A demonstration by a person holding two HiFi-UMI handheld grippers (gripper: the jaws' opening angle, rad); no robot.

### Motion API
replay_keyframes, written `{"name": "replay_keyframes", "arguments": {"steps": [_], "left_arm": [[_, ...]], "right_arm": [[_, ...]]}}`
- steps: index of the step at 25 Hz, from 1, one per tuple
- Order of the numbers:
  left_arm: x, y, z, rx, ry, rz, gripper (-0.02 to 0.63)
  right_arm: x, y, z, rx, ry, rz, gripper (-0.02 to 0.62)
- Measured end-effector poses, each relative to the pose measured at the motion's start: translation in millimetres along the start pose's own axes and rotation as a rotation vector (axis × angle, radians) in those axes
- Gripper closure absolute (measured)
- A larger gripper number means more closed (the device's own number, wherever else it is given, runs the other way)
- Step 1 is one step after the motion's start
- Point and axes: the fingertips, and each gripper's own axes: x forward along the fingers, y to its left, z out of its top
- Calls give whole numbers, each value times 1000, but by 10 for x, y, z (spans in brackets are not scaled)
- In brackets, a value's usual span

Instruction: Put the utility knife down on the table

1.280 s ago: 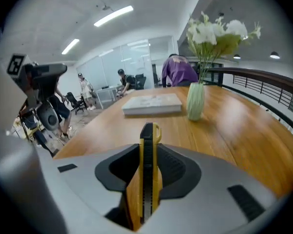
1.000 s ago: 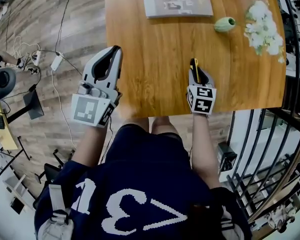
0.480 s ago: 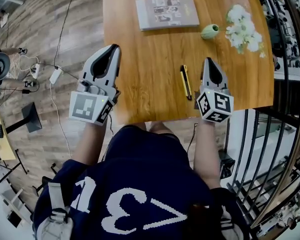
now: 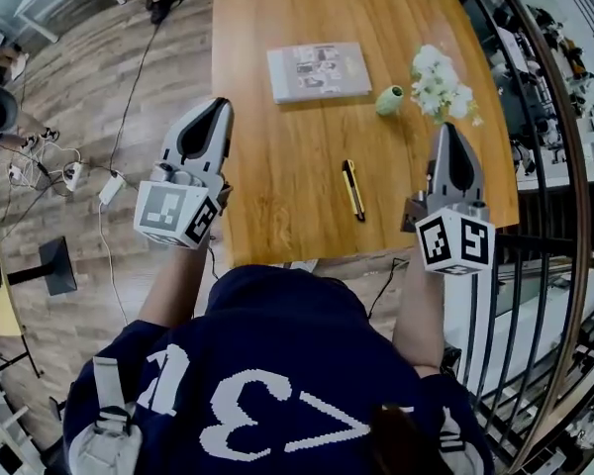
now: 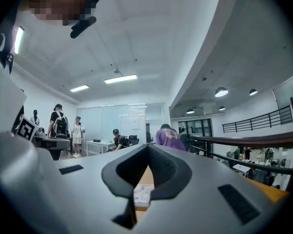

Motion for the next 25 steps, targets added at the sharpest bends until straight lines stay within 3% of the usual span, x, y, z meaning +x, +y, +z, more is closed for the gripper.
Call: {"name": "replay_keyframes", "arguments": {"steps": [10, 25], "left_arm": [[-188, -100, 174, 22, -32, -8, 578], [-223, -236, 88, 9, -18, -23, 578]], "right_arm": [[-183, 224, 240, 8, -43, 46, 571], [-359, 263, 194, 18, -28, 46, 571]]}}
